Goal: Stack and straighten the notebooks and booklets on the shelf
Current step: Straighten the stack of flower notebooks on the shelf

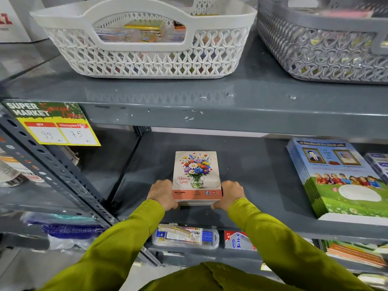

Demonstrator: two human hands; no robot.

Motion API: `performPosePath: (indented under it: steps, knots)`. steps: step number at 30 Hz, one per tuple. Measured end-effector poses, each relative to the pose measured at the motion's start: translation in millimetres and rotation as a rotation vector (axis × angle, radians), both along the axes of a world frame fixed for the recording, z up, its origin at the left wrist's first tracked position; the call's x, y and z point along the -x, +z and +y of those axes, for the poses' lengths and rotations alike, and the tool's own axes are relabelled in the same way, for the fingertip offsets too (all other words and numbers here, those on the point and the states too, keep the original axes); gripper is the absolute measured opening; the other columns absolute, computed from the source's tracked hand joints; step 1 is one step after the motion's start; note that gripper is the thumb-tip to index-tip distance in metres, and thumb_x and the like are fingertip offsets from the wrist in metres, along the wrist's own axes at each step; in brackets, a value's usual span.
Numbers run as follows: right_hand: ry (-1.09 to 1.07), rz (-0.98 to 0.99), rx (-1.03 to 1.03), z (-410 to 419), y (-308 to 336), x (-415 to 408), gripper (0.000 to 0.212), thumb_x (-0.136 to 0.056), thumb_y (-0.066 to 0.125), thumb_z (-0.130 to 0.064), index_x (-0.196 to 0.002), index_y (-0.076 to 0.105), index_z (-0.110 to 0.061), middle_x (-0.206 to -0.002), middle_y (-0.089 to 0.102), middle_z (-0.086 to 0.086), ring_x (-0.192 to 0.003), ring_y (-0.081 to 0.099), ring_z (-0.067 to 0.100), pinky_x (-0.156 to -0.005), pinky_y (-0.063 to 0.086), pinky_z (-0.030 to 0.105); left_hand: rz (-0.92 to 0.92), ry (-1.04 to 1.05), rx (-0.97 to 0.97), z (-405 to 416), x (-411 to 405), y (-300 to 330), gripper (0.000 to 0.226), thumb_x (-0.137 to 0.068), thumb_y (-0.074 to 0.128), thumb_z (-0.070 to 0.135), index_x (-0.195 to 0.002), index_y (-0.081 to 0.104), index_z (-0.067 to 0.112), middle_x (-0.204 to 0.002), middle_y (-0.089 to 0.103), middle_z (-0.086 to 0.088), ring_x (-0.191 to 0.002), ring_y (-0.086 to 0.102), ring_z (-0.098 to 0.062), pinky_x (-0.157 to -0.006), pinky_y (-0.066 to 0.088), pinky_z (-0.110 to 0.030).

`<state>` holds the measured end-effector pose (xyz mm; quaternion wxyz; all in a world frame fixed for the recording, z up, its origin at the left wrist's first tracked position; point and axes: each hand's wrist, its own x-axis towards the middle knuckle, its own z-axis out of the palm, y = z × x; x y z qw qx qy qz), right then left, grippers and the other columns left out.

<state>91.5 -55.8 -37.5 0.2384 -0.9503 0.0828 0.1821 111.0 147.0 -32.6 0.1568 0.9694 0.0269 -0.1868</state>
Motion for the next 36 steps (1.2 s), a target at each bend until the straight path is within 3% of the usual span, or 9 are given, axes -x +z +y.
performPosePath:
  steps: [20,27,31,34,36]
  knots:
    - [-0.029,-0.036,-0.046,-4,-5,1,0.056,-0.065,0.083,-0.039,-0.111,0.066,-0.012,-0.112,0.072,0.007,-0.096,0.07,0.023,-0.088,0.054,0.034,0.012,-0.035,0.0,7,-5,-4,0.053,-0.067,0.087,0.034,-0.111,0.067,0.011,-0.115,0.073,-0.006,-0.098,0.069,-0.024,-0.085,0.055,-0.03]
    - [-0.03,0.001,-0.032,-5,2,-7,0.062,-0.057,0.088,-0.038,-0.108,0.067,-0.011,-0.111,0.072,0.008,-0.095,0.069,0.026,-0.089,0.055,0.034,0.109,-0.048,0.004,5,-15,7,0.049,-0.059,0.091,0.037,-0.093,0.064,0.015,-0.108,0.075,-0.005,-0.078,0.062,-0.016,-0.071,0.052,-0.025]
    - [-0.042,-0.009,-0.01,-3,0,-8,0.062,-0.057,0.088,-0.037,-0.108,0.066,-0.01,-0.111,0.071,0.009,-0.097,0.069,0.026,-0.089,0.055,0.034,0.089,-0.043,-0.006,5,-17,6,0.048,-0.06,0.089,0.031,-0.1,0.073,0.01,-0.104,0.076,-0.006,-0.078,0.066,-0.018,-0.069,0.053,-0.024]
    - [-0.039,-0.004,-0.002,-4,-1,-8,0.061,-0.057,0.087,-0.037,-0.107,0.067,-0.01,-0.111,0.071,0.01,-0.097,0.068,0.027,-0.089,0.055,0.034,0.088,-0.058,-0.011,5,-16,5,0.047,-0.063,0.087,0.033,-0.101,0.073,0.01,-0.105,0.076,-0.006,-0.087,0.071,-0.021,-0.074,0.054,-0.025]
    - [-0.037,-0.003,-0.004,-4,-1,-7,0.06,-0.059,0.087,-0.036,-0.109,0.066,-0.009,-0.112,0.071,0.01,-0.098,0.068,0.027,-0.091,0.054,0.034,0.076,-0.063,-0.014,6,-16,2,0.048,-0.063,0.087,0.034,-0.102,0.073,0.01,-0.106,0.076,-0.006,-0.082,0.067,-0.019,-0.072,0.052,-0.024]
